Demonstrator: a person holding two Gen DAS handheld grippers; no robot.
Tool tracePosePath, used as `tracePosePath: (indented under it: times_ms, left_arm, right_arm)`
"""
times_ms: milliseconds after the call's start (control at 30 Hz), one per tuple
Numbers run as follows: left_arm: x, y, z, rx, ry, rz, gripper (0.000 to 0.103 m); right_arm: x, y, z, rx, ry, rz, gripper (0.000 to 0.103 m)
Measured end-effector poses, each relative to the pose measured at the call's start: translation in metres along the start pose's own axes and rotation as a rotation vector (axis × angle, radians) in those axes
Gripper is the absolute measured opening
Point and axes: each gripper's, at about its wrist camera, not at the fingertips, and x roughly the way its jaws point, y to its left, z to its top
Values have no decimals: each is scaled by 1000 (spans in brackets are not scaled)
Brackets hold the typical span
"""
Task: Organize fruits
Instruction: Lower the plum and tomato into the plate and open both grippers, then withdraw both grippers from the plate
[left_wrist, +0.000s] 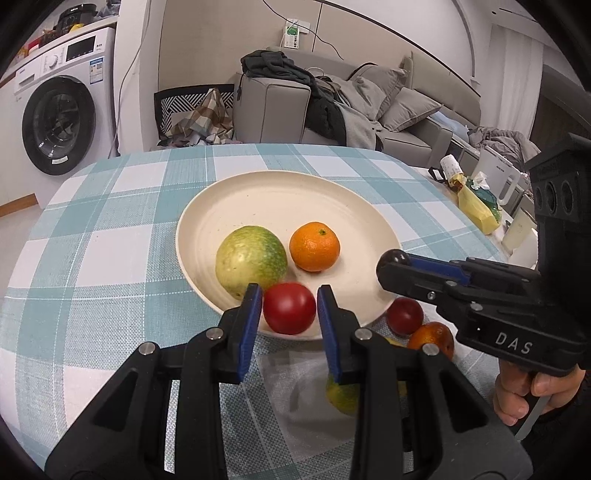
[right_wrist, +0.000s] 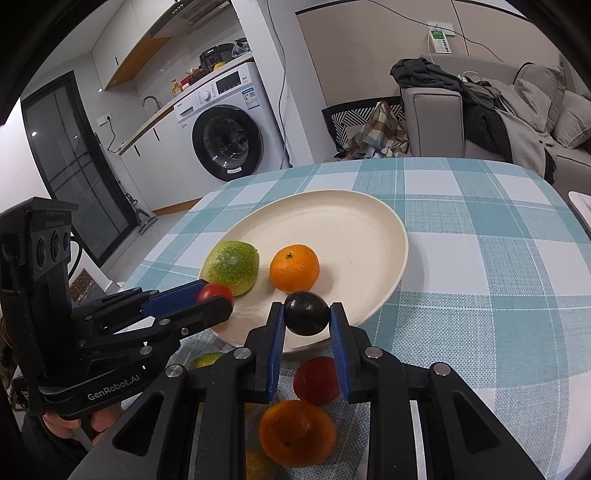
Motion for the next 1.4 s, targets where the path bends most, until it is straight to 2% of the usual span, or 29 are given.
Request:
tracePosePath:
  times_ms: [333, 500, 567, 700, 767, 933, 1000, 1033, 1067, 1200, 1400]
  left_arm:
    - [-7, -2, -2, 8, -17, 0, 29]
    - [-15, 0, -4, -4, -37, 15, 50]
    - [-19, 2, -4, -12, -46, 15, 56]
    - [-30, 7, -8, -29, -67, 19, 77]
    - [-37, 9, -10, -40, -73, 25, 80]
    - [-53, 7, -15, -40, -94, 8, 89]
    - [-57, 5, -18, -37, -94, -2, 98]
    - [-60, 3, -19, -30, -99, -4, 100]
    - [-62, 0, -19, -21, -108, -4, 102]
    - [-65, -7, -21, 3, -108, 11, 102]
    - [-61, -3, -21, -32, -80, 3, 102]
  right_arm:
    - [0, 4, -2, -34, 0, -17, 25]
    - [0, 5, -2, -40, -1, -18, 26]
    - [-1, 4, -2, -39, -9, -31, 34]
    - [-5, 1, -2, -31, -23, -40, 37]
    - [-6, -1, -2, -27, -24, -44, 44]
    - [-10, 0, -5, -35, -32, -58, 53]
    - [-10, -1, -7, -36, -23, -63, 60]
    - [-11, -2, -7, -32, -23, -60, 67]
    - [-12, -3, -8, -26, -26, -60, 73]
    - [-17, -2, -11, -29, -25, -68, 85]
    - [-27, -3, -16, -33, -29, -78, 102]
